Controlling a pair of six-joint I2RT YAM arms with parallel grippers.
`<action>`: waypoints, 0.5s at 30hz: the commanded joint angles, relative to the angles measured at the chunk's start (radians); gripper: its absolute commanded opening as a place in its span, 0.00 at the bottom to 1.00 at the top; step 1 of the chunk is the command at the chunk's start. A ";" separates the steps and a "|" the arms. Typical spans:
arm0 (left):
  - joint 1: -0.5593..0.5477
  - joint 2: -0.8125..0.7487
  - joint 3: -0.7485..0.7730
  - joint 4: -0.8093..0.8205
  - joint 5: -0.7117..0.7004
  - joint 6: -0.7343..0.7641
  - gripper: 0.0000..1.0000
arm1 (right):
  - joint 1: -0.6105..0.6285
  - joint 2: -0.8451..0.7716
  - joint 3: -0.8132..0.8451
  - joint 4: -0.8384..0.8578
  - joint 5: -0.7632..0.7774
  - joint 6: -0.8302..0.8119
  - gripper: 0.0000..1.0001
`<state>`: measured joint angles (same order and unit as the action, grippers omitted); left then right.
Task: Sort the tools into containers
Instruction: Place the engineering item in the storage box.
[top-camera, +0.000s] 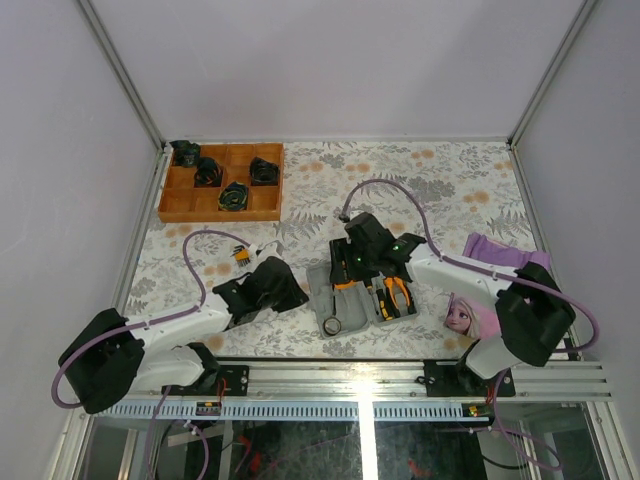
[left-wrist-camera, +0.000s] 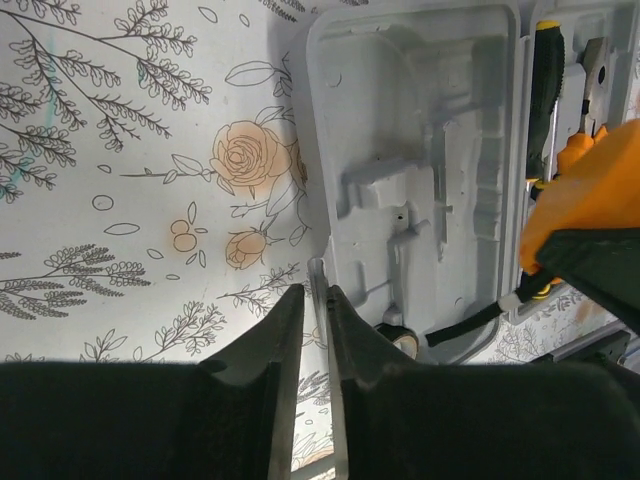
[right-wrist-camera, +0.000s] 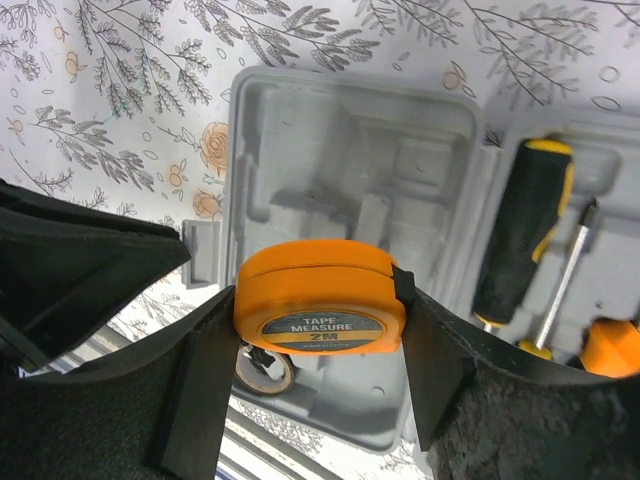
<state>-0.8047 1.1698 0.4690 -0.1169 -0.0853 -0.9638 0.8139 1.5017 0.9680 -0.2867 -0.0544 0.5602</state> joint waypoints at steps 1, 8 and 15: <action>0.008 0.017 -0.039 0.071 -0.016 0.014 0.11 | 0.032 0.073 0.103 0.019 -0.037 -0.004 0.01; 0.009 0.013 -0.077 0.095 -0.014 0.007 0.05 | 0.069 0.225 0.222 -0.022 0.012 -0.019 0.02; 0.009 0.000 -0.089 0.095 -0.007 0.002 0.03 | 0.079 0.326 0.308 -0.070 0.074 -0.031 0.04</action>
<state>-0.8040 1.1728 0.4057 -0.0177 -0.0856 -0.9672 0.8799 1.8038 1.2045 -0.3222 -0.0364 0.5480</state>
